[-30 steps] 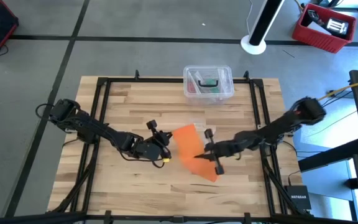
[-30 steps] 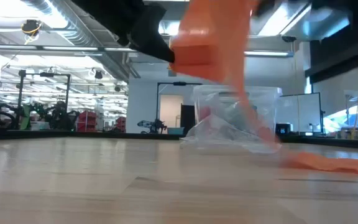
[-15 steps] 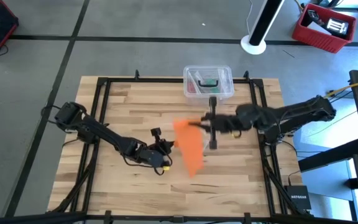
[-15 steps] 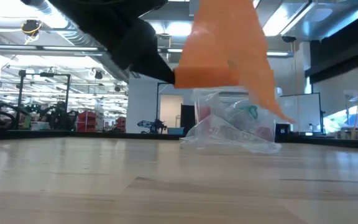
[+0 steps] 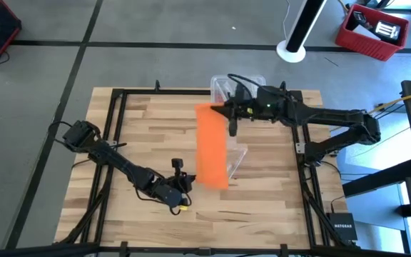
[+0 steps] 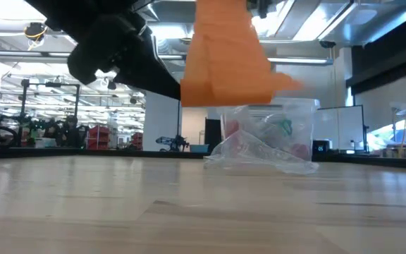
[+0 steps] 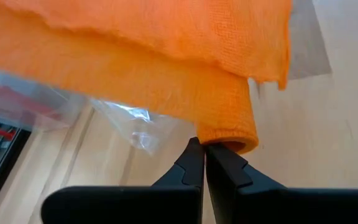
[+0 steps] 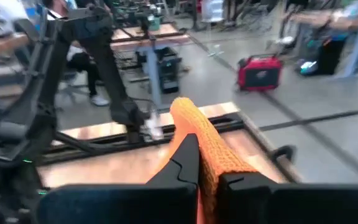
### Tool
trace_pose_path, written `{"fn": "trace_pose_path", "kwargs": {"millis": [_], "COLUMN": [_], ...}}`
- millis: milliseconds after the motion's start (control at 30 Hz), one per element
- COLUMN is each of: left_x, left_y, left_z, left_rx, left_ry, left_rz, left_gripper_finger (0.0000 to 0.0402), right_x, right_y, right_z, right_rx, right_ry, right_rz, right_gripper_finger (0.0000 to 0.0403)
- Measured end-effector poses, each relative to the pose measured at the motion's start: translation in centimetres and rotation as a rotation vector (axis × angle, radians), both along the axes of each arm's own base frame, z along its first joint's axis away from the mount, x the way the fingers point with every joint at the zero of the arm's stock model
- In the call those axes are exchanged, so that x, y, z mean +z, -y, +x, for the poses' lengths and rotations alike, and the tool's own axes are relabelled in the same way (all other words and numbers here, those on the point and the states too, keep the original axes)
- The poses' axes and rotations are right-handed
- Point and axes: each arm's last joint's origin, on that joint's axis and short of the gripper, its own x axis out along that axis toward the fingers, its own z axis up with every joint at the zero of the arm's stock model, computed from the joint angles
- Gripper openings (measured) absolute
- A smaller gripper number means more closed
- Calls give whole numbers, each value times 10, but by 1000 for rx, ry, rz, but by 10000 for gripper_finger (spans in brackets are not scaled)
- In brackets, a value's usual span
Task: Roll bandage
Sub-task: Roll the orange bandage
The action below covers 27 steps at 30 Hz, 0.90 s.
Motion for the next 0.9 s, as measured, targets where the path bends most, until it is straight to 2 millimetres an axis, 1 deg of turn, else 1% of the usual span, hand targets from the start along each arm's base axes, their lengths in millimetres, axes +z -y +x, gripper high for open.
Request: {"fn": "trace_pose_path", "kwargs": {"millis": [67,200,333,400,467,567,667,733,900], "left_x": [0,0,1,1,1,-1,-2,-2,-4], "left_y": [-2,-1,5,10,14,17,17,17,14], "left_z": [1,1,-1,-3,-6,-9,-9,-9,-5], "left_rx": [4,-8,-14,-18,-16,2,15,21,30], "left_ry": [1,-2,21,29,36,42,47,47,28], "left_rz": [-1,2,-30,-50,-72,-121,-193,-252,-389], "left_gripper_finger": [0,0,0,0,0,0,0,0,0], "right_x": [-8,-34,-65,-82,-96,-106,-107,-105,-107], "right_y": [2,14,33,40,43,41,38,36,30], "right_z": [13,37,52,55,57,56,51,45,28], "right_rx": [6,-29,-88,-46,7,61,80,92,141], "right_ry": [19,-20,-126,-212,-292,-367,-423,-461,-603], "right_rz": [47,103,126,162,206,243,216,230,300], "right_gripper_finger": [7,7,13,31,60,113,163,188,227]}}
